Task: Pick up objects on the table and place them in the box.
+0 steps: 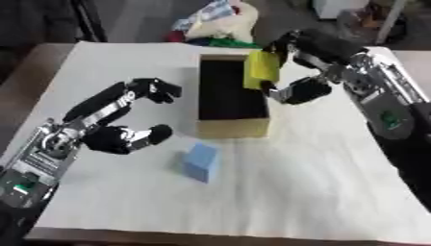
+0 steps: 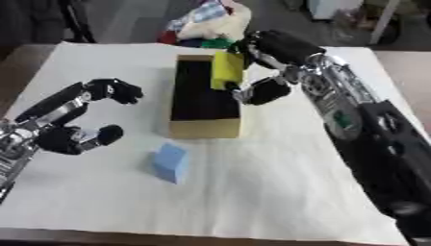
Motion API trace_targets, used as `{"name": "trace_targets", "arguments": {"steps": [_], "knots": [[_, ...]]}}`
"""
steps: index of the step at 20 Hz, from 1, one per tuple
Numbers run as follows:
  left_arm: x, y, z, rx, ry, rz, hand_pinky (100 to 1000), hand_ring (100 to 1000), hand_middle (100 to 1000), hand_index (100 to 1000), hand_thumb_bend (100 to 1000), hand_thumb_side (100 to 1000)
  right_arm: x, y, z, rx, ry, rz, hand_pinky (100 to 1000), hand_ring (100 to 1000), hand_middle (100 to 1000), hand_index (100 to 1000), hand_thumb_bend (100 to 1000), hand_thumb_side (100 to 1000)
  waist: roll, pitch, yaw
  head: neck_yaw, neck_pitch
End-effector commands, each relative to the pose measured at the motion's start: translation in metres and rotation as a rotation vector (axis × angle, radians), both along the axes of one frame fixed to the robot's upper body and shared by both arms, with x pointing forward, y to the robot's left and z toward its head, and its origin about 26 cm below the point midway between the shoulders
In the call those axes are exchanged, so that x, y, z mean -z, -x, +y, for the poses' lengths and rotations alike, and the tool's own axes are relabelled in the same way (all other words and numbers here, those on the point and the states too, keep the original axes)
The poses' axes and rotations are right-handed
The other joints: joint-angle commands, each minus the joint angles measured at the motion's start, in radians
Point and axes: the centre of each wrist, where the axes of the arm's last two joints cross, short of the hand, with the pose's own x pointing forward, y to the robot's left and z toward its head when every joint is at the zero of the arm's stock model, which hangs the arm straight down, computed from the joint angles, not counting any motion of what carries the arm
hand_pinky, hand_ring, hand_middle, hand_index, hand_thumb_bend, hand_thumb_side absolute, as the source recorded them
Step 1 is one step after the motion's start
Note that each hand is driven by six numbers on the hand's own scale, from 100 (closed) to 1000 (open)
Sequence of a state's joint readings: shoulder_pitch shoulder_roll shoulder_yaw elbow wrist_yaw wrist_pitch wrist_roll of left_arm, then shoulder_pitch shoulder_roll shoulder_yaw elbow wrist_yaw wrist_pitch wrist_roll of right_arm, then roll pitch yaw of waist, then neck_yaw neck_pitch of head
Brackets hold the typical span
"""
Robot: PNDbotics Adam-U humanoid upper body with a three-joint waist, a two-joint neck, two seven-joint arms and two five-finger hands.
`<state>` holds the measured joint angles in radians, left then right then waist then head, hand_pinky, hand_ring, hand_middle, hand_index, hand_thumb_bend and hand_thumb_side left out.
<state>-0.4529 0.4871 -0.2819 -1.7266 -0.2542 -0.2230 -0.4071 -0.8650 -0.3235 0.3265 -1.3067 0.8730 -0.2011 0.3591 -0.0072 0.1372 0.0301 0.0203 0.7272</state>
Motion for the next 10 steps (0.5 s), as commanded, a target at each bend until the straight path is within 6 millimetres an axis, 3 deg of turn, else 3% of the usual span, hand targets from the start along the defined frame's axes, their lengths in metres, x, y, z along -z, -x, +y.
{"name": "trace_targets", "arguments": {"steps": [1, 10], "knots": [[-0.012, 0.000, -0.008, 0.036, 0.003, -0.031, 796, 781, 784, 915, 473, 858, -0.002, -0.011, 0.006, 0.043, -0.025, -0.026, 762, 619, 501, 643, 102, 450, 0.006, -0.008, 0.009, -0.024, -0.017], [-0.016, -0.002, -0.022, 0.091, 0.005, -0.031, 796, 781, 784, 916, 469, 860, 0.024, -0.040, 0.020, 0.188, -0.062, -0.013, 764, 633, 534, 679, 109, 457, 0.017, 0.006, 0.056, -0.064, -0.032]]}}
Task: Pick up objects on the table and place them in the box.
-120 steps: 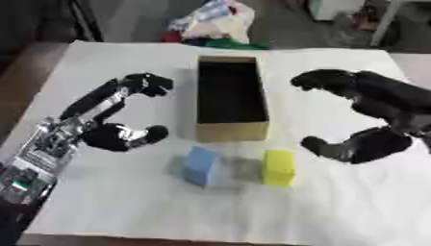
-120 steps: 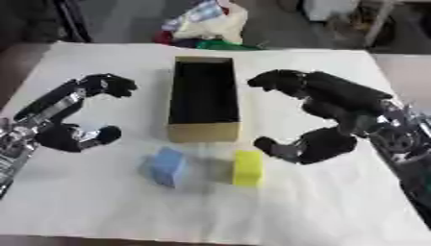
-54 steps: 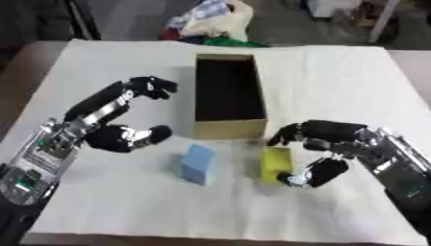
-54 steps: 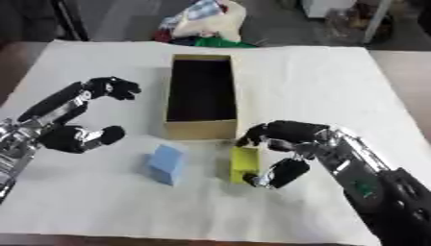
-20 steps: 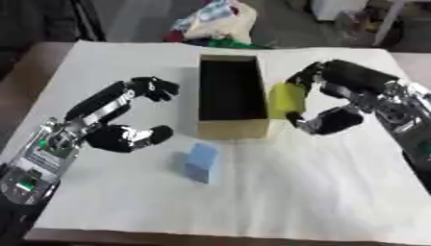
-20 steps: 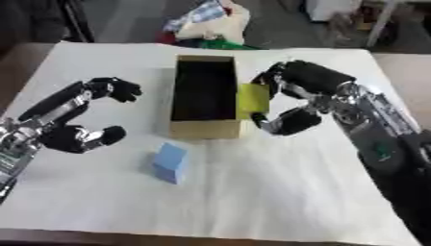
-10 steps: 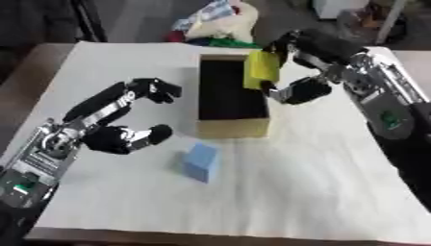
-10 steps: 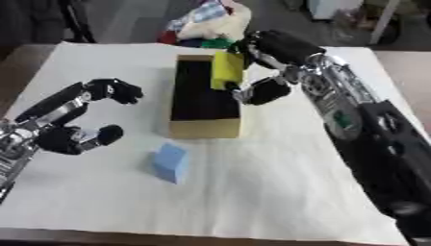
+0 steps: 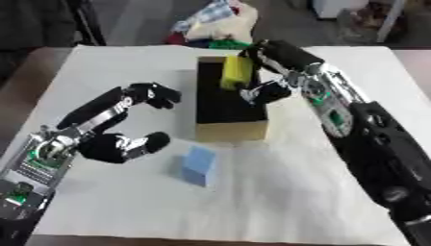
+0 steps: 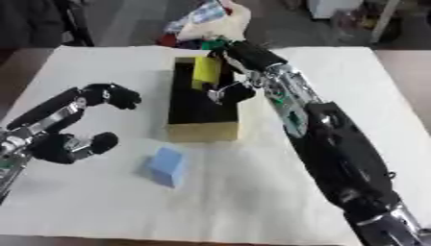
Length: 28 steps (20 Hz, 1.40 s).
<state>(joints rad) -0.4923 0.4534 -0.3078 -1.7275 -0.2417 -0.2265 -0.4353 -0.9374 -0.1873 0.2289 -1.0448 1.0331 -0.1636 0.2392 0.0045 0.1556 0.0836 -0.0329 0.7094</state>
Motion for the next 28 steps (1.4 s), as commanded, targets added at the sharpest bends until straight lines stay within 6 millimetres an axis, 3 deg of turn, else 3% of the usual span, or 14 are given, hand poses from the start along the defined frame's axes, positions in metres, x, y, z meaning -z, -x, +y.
{"name": "trace_targets", "arguments": {"steps": [1, 5, 11, 12, 15, 20, 23, 28], "knots": [[-0.009, 0.000, -0.004, 0.025, -0.001, -0.024, 796, 781, 784, 917, 469, 860, -0.005, -0.009, 0.004, 0.053, -0.012, -0.043, 770, 644, 553, 695, 124, 468, 0.006, -0.011, 0.006, -0.014, -0.014], [-0.010, 0.000, -0.007, 0.038, -0.005, -0.020, 797, 781, 785, 918, 465, 862, 0.004, -0.013, 0.012, 0.103, -0.003, -0.081, 789, 713, 687, 836, 188, 517, 0.009, -0.008, 0.018, -0.027, -0.015], [-0.009, 0.000, -0.007, 0.042, -0.009, -0.013, 797, 781, 785, 919, 462, 864, 0.021, -0.015, 0.019, 0.118, 0.099, -0.082, 833, 798, 819, 950, 275, 557, 0.011, -0.008, 0.024, -0.035, -0.016], [-0.009, 0.000, -0.007, 0.041, -0.010, -0.012, 797, 782, 785, 920, 462, 864, 0.022, -0.015, 0.019, 0.118, 0.117, -0.084, 874, 859, 903, 1000, 354, 583, 0.010, -0.009, 0.023, -0.035, -0.016], [-0.007, 0.000, -0.006, 0.038, -0.014, -0.006, 798, 782, 786, 921, 460, 865, 0.020, -0.013, 0.021, 0.112, 0.182, -0.091, 924, 933, 997, 1000, 487, 650, 0.008, -0.010, 0.020, -0.034, -0.018], [-0.006, 0.000, -0.004, 0.031, -0.023, -0.001, 798, 782, 786, 922, 459, 866, 0.012, -0.010, 0.024, 0.114, 0.311, -0.153, 941, 975, 1000, 1000, 637, 756, 0.007, -0.013, 0.011, -0.029, -0.017], [-0.005, 0.000, -0.002, 0.026, -0.026, 0.001, 798, 782, 786, 923, 458, 866, 0.006, -0.009, 0.023, 0.114, 0.326, -0.204, 944, 982, 1000, 1000, 645, 761, 0.006, -0.015, 0.005, -0.026, -0.017], [-0.004, -0.001, 0.000, 0.016, -0.035, 0.000, 799, 782, 785, 922, 459, 865, -0.011, -0.005, 0.012, 0.087, 0.221, -0.282, 925, 950, 1000, 1000, 545, 699, 0.004, -0.017, -0.014, -0.010, -0.016]]}}
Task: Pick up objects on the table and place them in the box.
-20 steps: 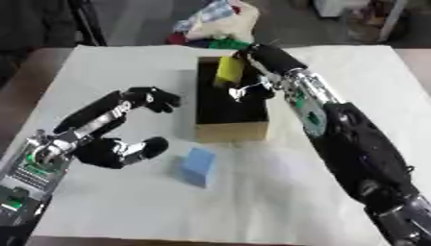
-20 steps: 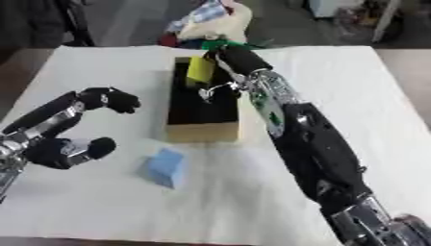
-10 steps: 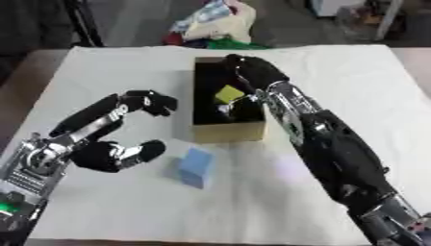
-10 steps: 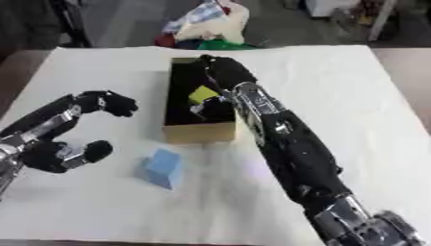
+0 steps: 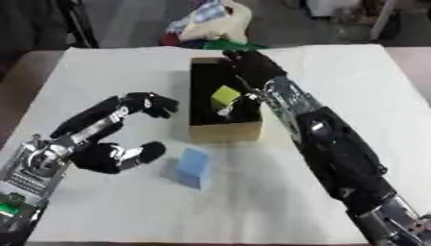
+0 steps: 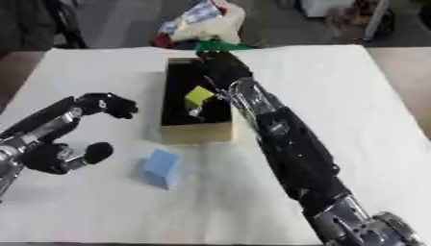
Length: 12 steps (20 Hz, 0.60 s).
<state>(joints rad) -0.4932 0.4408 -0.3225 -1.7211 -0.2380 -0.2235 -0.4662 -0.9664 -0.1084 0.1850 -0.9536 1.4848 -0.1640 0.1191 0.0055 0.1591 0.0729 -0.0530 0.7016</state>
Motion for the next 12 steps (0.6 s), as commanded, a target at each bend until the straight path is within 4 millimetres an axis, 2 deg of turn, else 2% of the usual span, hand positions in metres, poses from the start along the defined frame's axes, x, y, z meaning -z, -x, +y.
{"name": "trace_targets", "arguments": {"steps": [1, 8, 10, 12], "knots": [[-0.009, -0.001, 0.007, -0.017, -0.019, -0.030, 799, 783, 786, 921, 459, 865, -0.030, 0.002, -0.015, -0.039, -0.085, -0.089, 920, 942, 998, 1000, 533, 692, 0.002, -0.021, -0.008, 0.015, -0.009], [-0.016, -0.004, 0.021, -0.069, -0.044, -0.067, 800, 786, 786, 922, 480, 846, -0.066, 0.030, -0.075, -0.140, -0.459, -0.140, 843, 839, 902, 979, 390, 618, 0.000, -0.019, -0.049, 0.060, -0.017], [-0.019, -0.005, 0.023, -0.076, -0.058, -0.080, 801, 788, 787, 925, 483, 841, -0.070, 0.043, -0.090, -0.169, -0.552, -0.133, 832, 827, 890, 974, 367, 600, -0.001, -0.017, -0.059, 0.071, -0.019], [-0.023, -0.006, 0.025, -0.075, -0.083, -0.093, 804, 790, 789, 927, 494, 829, -0.068, 0.056, -0.105, -0.187, -0.619, -0.116, 826, 819, 883, 972, 350, 619, -0.001, -0.015, -0.070, 0.083, -0.020]]}}
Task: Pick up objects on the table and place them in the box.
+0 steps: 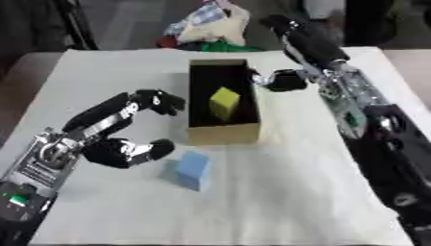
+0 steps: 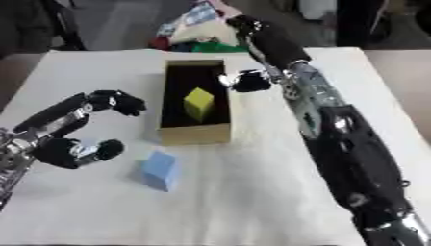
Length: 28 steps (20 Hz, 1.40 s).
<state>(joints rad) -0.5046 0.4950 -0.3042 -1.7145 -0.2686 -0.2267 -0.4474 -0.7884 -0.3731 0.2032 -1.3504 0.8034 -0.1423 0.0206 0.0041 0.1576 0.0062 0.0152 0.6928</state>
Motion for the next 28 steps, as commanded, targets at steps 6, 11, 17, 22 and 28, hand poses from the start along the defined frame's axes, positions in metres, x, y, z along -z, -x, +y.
{"name": "trace_targets", "arguments": {"steps": [6, 11, 17, 22, 28], "knots": [[-0.022, -0.006, 0.007, 0.027, -0.150, -0.050, 811, 797, 796, 938, 546, 769, -0.004, 0.043, -0.043, -0.067, -0.159, 0.027, 820, 814, 880, 971, 313, 627, 0.006, -0.009, -0.025, 0.034, -0.014], [-0.018, -0.011, 0.003, 0.080, -0.274, 0.001, 801, 790, 791, 943, 549, 734, 0.010, 0.055, -0.055, -0.048, -0.193, 0.073, 818, 812, 878, 971, 300, 633, 0.011, -0.008, -0.039, 0.039, -0.017], [-0.010, -0.017, 0.000, 0.110, -0.367, 0.060, 781, 770, 766, 937, 558, 697, 0.021, 0.059, -0.060, -0.036, -0.213, 0.106, 817, 811, 878, 971, 287, 641, 0.013, -0.010, -0.048, 0.043, -0.020], [0.000, -0.022, 0.001, 0.108, -0.399, 0.103, 757, 746, 741, 926, 555, 686, 0.026, 0.060, -0.061, -0.032, -0.221, 0.123, 816, 810, 878, 970, 278, 649, 0.015, -0.009, -0.046, 0.046, -0.015], [0.009, -0.027, 0.002, 0.083, -0.420, 0.126, 742, 730, 722, 922, 557, 687, 0.031, 0.060, -0.061, -0.033, -0.226, 0.141, 816, 810, 878, 969, 266, 656, 0.015, -0.006, -0.047, 0.060, -0.004]]}}
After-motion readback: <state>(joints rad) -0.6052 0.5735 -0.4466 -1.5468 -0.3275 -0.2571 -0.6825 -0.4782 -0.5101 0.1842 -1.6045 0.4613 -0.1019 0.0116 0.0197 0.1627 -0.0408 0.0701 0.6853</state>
